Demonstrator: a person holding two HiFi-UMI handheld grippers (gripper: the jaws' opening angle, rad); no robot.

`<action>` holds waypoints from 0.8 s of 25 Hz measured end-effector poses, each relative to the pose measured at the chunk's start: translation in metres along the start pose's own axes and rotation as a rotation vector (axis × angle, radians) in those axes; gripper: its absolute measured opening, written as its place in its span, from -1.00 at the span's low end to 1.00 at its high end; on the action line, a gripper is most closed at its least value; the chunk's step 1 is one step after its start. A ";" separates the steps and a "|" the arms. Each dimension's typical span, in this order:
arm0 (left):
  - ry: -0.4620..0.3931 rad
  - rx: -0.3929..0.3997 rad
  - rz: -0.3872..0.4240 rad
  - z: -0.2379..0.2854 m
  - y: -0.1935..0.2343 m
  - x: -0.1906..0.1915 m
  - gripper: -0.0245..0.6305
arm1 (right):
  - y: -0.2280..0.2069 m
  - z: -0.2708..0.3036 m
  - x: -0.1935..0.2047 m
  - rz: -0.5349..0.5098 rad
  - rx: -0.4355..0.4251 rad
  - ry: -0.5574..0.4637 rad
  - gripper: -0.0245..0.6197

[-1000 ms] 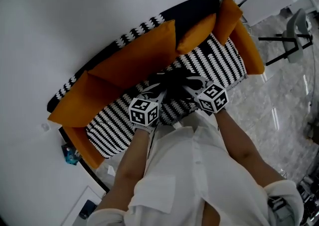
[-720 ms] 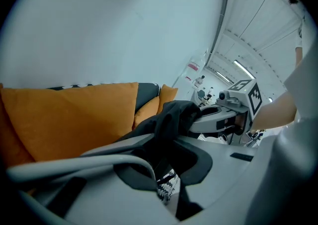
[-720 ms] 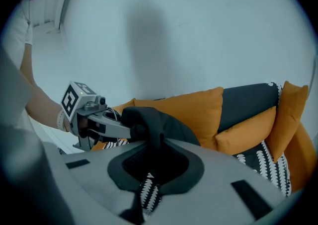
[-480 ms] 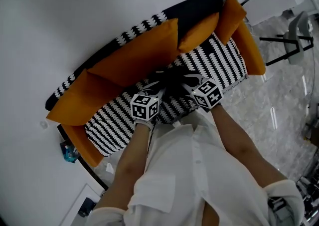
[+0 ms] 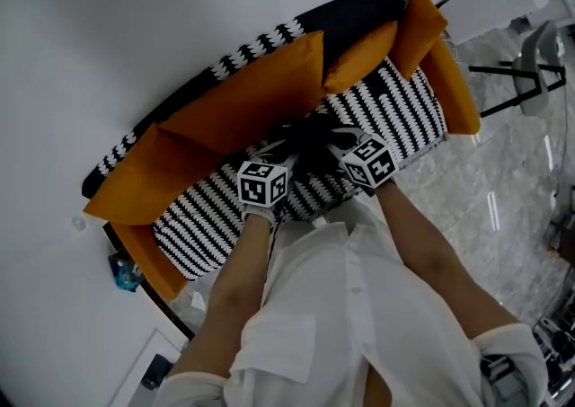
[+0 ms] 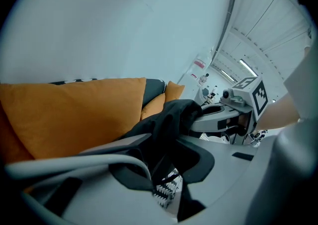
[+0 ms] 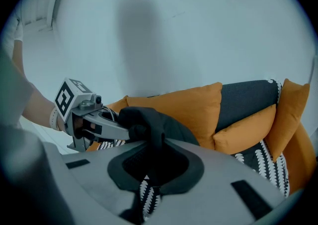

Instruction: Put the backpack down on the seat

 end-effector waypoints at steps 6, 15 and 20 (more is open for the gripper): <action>0.011 -0.014 -0.003 -0.004 0.004 0.002 -0.50 | 0.003 0.007 -0.002 -0.002 0.000 0.014 -0.80; 0.049 0.012 0.003 -0.001 0.007 -0.003 -0.20 | 0.000 0.015 -0.007 0.000 -0.001 0.032 -0.80; 0.107 0.005 0.046 -0.002 0.009 -0.002 -0.14 | 0.001 0.020 -0.010 -0.014 -0.010 0.041 -0.80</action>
Point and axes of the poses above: the fingertips, and each gripper's own axes: z forward along the fingers, y to its left, x out of its underside, the point moved 6 cm from there along -z, backward along the fingers, and after that the axes turned 4 degrees about x, right-handed, at the moved point
